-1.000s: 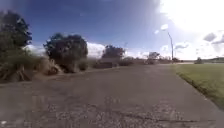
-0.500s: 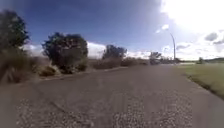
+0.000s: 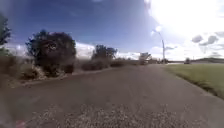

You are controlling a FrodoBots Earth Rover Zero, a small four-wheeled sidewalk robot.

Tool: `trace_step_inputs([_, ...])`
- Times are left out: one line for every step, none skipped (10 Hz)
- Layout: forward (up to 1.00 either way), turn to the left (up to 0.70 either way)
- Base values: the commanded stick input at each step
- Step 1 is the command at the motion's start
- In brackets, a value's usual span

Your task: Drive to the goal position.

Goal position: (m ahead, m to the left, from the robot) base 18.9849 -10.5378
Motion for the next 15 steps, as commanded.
trace_step_inputs([1.0,-0.24])
trace_step_inputs([1.0,-0.4])
trace_step_inputs([1.0,-0.4])
trace_step_inputs([1.0,-0.4])
trace_step_inputs([1.0,-0.4])
trace_step_inputs([1.0,-0.4])
trace_step_inputs([1.0,0.0])
trace_step_inputs([1.0,0.0])
trace_step_inputs([1.0,-0.1])
trace_step_inputs([1.0,-0.26])
trace_step_inputs([1.0,-0.38])
trace_step_inputs([1.0,-0.39])
trace_step_inputs([1.0,-0.39])
trace_step_inputs([1.0,0.0])
trace_step_inputs([1.0,0.0])
